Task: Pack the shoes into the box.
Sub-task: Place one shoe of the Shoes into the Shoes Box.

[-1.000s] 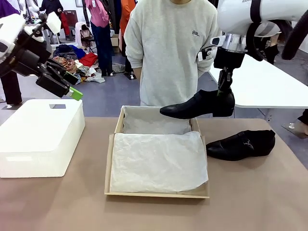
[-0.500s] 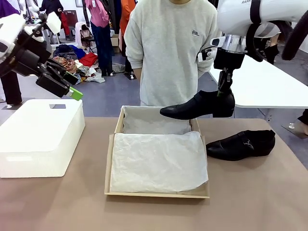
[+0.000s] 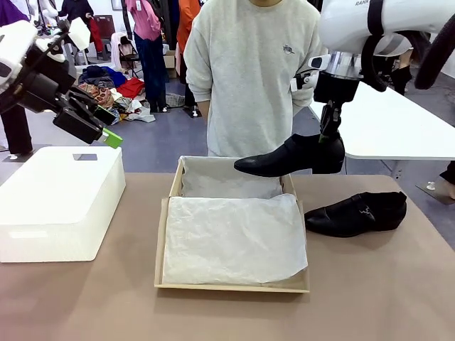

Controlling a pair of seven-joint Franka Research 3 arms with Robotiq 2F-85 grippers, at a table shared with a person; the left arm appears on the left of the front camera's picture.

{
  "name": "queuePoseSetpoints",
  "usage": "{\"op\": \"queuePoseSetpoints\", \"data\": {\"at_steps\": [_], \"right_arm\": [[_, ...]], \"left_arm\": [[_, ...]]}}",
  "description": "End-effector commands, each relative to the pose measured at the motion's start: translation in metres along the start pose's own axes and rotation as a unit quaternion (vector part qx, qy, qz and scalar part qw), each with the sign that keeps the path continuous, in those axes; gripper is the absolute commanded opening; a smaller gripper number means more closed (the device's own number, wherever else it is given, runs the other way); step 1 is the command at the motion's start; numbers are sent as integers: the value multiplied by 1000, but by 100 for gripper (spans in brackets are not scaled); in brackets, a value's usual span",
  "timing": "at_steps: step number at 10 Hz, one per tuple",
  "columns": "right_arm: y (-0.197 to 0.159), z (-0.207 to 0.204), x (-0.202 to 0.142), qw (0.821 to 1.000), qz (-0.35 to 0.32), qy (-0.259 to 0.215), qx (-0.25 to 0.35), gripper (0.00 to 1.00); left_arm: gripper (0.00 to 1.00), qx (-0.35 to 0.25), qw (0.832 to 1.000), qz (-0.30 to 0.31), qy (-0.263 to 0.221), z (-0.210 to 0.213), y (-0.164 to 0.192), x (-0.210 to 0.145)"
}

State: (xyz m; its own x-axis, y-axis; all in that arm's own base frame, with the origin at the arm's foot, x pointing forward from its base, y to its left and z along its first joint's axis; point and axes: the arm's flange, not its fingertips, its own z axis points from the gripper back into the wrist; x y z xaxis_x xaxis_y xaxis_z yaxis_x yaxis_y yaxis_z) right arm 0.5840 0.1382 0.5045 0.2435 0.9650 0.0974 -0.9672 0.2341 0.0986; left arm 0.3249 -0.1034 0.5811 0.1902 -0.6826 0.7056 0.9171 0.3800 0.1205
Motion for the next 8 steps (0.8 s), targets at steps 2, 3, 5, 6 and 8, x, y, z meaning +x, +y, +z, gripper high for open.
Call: {"op": "queuePoseSetpoints", "data": {"at_steps": [2, 3, 5, 6, 8], "right_arm": [[-2, 10, 39, 1000, -19, -21, -6, 0], [-2, 6, 51, 999, -19, -22, -12, 0], [-1, -8, 78, 999, -25, -35, -31, 0], [1, -16, 89, 999, -23, -33, -36, 0], [1, -27, 107, 998, -22, -28, -46, 0]], "left_arm": [[100, -8, 1000, -6, -9, 1, 2, 0], [100, -8, 1000, -6, -9, 1, 2, 0], [100, -8, 1000, -6, -9, 1, 2, 0], [100, -8, 1000, -6, -9, 1, 2, 0], [100, -8, 1000, -6, -9, 1, 2, 0]]}}
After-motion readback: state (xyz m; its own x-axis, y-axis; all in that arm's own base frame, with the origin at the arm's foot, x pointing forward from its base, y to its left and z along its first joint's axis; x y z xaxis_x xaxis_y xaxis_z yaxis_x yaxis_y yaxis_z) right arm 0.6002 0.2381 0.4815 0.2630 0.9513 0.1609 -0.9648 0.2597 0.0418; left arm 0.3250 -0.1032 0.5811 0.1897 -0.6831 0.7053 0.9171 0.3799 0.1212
